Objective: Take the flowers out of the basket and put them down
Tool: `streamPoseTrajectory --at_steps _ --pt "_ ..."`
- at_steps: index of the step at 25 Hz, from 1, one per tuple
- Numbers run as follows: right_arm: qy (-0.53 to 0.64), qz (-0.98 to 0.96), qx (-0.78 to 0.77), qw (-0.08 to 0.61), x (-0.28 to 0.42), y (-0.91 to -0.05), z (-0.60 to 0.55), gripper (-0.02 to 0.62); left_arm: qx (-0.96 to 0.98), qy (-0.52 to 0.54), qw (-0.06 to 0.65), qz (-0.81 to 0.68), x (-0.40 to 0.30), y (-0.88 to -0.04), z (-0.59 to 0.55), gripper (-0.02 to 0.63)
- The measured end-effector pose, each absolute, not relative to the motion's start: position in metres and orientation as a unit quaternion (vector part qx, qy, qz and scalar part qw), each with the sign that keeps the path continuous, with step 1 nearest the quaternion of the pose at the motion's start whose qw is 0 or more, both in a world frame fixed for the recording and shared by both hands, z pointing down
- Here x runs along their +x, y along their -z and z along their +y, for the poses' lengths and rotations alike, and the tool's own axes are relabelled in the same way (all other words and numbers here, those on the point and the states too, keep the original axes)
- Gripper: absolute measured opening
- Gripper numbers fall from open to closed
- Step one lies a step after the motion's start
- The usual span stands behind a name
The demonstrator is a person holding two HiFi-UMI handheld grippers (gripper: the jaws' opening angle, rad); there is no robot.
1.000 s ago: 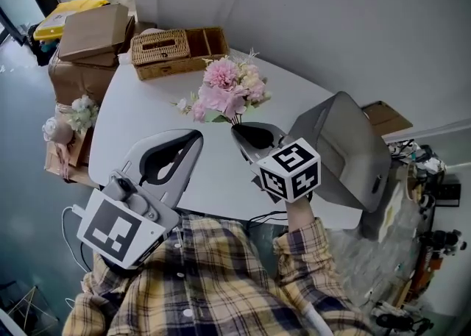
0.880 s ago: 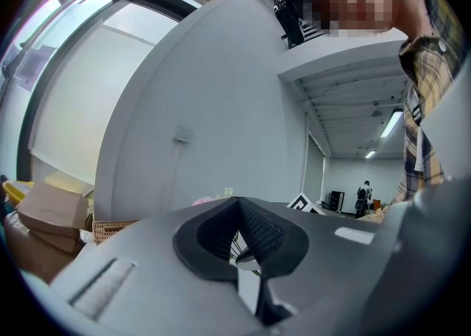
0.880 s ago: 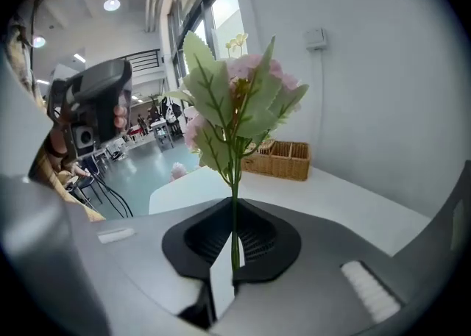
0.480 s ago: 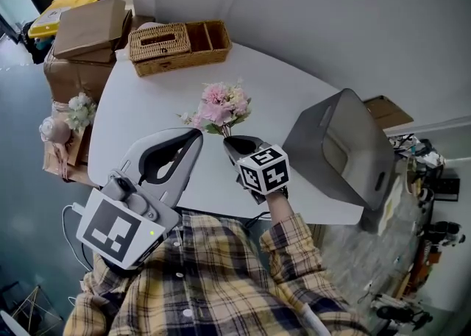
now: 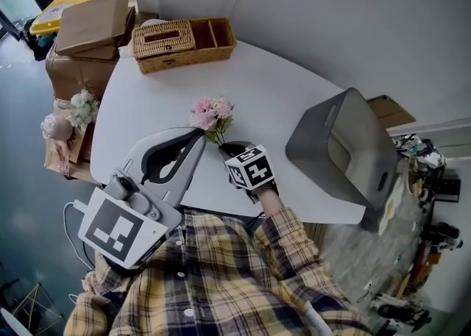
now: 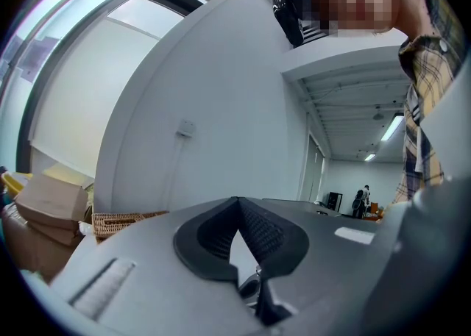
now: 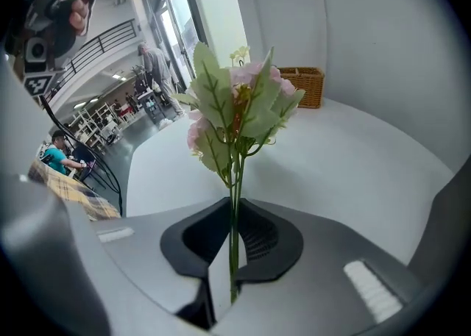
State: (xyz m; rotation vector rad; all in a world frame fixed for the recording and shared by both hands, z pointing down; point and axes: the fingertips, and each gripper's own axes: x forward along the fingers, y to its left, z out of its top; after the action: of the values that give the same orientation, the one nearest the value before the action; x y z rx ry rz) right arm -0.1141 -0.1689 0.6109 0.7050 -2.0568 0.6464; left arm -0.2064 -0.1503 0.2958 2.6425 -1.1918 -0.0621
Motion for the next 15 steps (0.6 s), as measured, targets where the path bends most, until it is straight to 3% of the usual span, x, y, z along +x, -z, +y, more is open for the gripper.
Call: streamPoseTrajectory --at_steps 15 --pt "-0.273 -0.810 0.270 0.443 -0.115 -0.635 -0.157 0.074 0.905 0.021 0.115 -0.408 -0.206 -0.294 -0.145 0.012"
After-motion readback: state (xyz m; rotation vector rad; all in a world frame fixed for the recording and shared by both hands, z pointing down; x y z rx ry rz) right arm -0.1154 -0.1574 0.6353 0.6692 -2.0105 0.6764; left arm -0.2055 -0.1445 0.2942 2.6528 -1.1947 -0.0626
